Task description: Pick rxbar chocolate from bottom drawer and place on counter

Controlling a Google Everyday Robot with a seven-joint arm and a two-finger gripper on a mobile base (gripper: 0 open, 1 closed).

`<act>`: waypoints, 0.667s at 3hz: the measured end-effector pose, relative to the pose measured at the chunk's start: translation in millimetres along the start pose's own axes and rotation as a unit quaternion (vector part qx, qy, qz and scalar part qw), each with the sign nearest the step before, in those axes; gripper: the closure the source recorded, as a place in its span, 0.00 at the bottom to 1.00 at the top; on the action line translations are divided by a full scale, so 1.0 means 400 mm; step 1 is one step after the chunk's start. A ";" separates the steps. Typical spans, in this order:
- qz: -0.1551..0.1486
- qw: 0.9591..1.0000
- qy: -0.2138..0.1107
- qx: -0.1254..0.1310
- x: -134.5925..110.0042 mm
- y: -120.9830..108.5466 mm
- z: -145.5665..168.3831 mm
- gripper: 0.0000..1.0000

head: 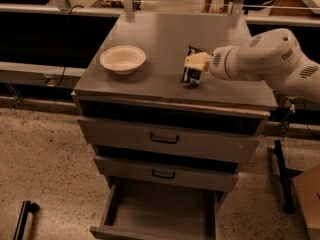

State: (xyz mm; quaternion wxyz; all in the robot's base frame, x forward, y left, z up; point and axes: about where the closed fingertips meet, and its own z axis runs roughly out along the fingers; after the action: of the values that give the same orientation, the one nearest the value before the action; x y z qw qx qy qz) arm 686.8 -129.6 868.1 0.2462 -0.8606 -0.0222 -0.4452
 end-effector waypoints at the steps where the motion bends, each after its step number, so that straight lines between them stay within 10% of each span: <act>1: -0.006 0.999 0.009 -0.041 0.029 0.063 0.042 1.00; 2: -0.011 0.996 0.022 -0.080 0.049 0.125 0.040 1.00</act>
Offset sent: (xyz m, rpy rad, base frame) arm 0.0472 -0.0672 -0.0163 -0.1746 -0.0270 -0.2219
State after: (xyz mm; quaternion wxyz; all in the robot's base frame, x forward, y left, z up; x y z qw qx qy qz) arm 723.5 -169.9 855.5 0.1715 -0.8672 0.0092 -0.4674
